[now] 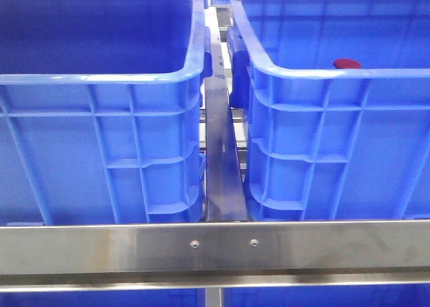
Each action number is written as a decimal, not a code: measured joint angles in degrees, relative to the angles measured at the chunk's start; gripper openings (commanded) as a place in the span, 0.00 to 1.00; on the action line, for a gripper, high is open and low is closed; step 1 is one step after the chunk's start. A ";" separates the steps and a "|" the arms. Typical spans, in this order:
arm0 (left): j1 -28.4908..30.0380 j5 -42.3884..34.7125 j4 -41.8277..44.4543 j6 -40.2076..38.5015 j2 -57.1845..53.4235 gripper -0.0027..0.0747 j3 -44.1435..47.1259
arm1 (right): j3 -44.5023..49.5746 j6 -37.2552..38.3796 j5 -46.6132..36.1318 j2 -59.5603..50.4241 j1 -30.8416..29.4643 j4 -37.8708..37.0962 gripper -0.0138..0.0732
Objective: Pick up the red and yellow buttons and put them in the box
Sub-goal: 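Grasp the yellow button with the right gripper from the left gripper, then carry the yellow button with the right gripper over the other bin, then lower the yellow button beside the red one and open the right gripper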
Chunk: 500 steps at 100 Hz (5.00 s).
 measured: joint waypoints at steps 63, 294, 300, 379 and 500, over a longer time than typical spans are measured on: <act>0.00 -0.21 -0.76 0.00 -0.10 0.20 -0.20 | -0.89 0.00 -3.29 1.88 2.19 0.54 0.49; 0.00 2.27 -0.60 0.00 -0.10 0.74 -0.20 | -12.33 -34.56 -39.38 18.30 -17.01 -3.08 0.49; 0.00 2.27 -0.60 0.00 -0.10 0.74 -0.20 | -13.51 -34.56 -39.38 20.26 -17.01 -3.08 0.49; 0.00 0.66 -0.76 0.00 -0.10 0.74 -0.20 | -21.65 -35.28 -38.44 33.90 -17.01 -2.81 0.49; 0.00 -1.94 -0.66 0.00 -0.10 0.34 -0.20 | -11.57 -35.91 -36.79 17.04 -17.01 -4.78 0.12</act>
